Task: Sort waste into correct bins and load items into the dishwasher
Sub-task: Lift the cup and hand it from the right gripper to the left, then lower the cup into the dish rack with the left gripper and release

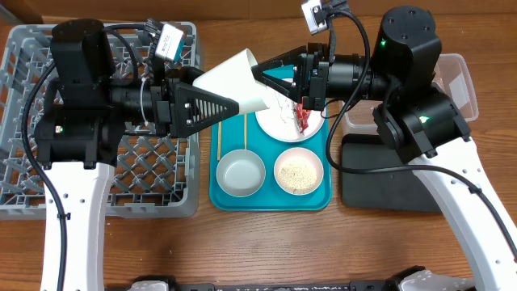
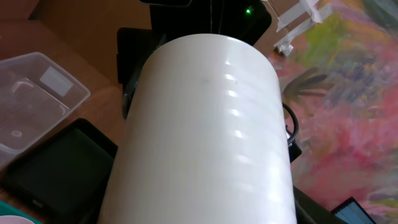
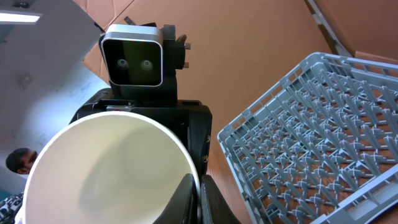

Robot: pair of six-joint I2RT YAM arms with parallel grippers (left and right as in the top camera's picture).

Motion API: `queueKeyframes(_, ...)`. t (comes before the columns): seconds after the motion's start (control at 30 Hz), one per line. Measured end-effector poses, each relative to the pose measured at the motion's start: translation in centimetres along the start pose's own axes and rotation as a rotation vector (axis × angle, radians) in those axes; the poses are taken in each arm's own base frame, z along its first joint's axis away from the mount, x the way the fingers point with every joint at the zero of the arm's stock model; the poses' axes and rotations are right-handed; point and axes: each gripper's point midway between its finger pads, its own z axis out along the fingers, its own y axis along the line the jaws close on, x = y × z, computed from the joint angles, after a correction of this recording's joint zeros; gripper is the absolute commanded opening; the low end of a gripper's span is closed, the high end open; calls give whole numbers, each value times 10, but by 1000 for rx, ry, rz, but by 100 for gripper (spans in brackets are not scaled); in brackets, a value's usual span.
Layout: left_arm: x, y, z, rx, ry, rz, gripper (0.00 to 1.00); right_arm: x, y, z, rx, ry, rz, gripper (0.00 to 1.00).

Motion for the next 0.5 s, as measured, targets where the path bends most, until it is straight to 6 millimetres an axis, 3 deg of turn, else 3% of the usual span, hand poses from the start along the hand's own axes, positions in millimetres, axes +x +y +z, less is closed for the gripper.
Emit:
queueKeyframes(0.1, 0, 0, 0, 0, 0, 4, 64, 0, 0, 0, 1, 0, 1, 5)
queueKeyframes(0.13, -1, 0, 0, 0, 0, 8, 64, 0, -1, 0, 2, 1, 4, 11)
queueKeyframes(0.2, -2, -1, 0, 0, 0, 19, 64, 2, -2, -1, 7, 8, 16, 55)
queueKeyframes(0.27, -4, -1, 0, -1, -1, 36, 64, 6, -5, -1, 15, 20, 46, 70)
queueKeyframes(0.37, -7, -2, 0, 0, -1, 54, 61, 9, -8, -2, 22, 29, 55, 84)
queueKeyframes(0.5, -11, -1, -4, -11, -12, 42, 52, 9, -20, -12, 61, 26, 91, 87)
